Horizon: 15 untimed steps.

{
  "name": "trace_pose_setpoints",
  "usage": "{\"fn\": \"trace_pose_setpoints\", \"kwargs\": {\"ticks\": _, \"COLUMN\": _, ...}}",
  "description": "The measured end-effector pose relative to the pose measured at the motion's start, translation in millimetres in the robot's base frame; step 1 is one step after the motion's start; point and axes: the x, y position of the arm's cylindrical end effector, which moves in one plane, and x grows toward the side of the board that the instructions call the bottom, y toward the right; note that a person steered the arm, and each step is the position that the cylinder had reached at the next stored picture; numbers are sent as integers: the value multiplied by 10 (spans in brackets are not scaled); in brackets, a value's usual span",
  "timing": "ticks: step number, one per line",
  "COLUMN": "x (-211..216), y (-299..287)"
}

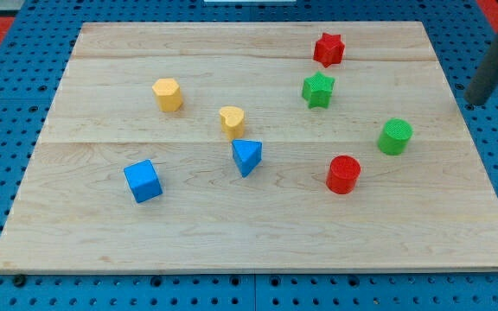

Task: Move the green circle in between the green star and red circle

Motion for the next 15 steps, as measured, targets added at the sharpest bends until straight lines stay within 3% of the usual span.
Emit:
{"fn": "trace_pose_setpoints", "kwargs": {"ticks": 2, "x": 465, "y": 51}}
{"fn": "trace_pose_setpoints", "kwargs": {"ticks": 3, "x": 464, "y": -258}}
{"fn": "trace_pose_setpoints", "kwargs": {"ticks": 4, "x": 554, "y": -1116}}
{"fn": "trace_pose_setpoints", "kwargs": {"ticks": 5, "x": 952, "y": -844}}
{"fn": "trace_pose_setpoints", "kwargs": {"ticks": 7, "x": 490, "y": -1864}}
{"fn": "trace_pose_setpoints", "kwargs": {"ticks": 9, "x": 522, "y": -1282}}
{"fn": "trace_pose_setpoints", "kwargs": {"ticks": 10, "x": 795, "y": -954}}
{"fn": "trace_pose_setpoints", "kwargs": {"ticks": 12, "x": 1632, "y": -1003}}
{"fn": "trace_pose_setpoints", "kwargs": {"ticks": 15, "x": 1944, "y": -1146}}
